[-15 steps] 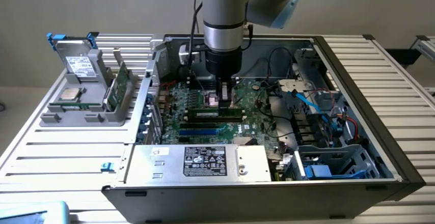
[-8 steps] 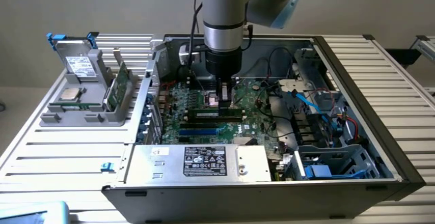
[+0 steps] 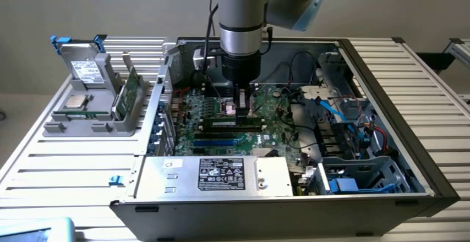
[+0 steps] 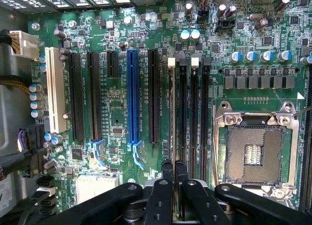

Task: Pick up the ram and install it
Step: 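Insert the ram into the slot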

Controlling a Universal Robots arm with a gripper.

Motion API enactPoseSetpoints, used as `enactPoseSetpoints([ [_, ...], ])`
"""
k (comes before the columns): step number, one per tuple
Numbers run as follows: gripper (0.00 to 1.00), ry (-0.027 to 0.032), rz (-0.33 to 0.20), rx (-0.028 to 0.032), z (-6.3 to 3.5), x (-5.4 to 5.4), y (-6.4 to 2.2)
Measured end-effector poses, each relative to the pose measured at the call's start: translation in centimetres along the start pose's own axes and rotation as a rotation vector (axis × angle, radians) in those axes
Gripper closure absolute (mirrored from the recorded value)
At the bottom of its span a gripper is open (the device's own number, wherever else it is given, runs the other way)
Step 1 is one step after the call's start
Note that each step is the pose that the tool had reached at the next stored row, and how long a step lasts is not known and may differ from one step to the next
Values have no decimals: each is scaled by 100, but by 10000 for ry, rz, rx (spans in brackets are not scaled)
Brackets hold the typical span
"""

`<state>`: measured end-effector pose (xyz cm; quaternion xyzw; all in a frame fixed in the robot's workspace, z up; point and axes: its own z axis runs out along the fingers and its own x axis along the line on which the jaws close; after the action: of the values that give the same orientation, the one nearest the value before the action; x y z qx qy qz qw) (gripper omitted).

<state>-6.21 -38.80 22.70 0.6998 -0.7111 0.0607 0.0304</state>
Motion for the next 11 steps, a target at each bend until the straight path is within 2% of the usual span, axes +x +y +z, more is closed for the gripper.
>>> enactPoseSetpoints([
  [11,87,13,12,46,21,-3,5],
])
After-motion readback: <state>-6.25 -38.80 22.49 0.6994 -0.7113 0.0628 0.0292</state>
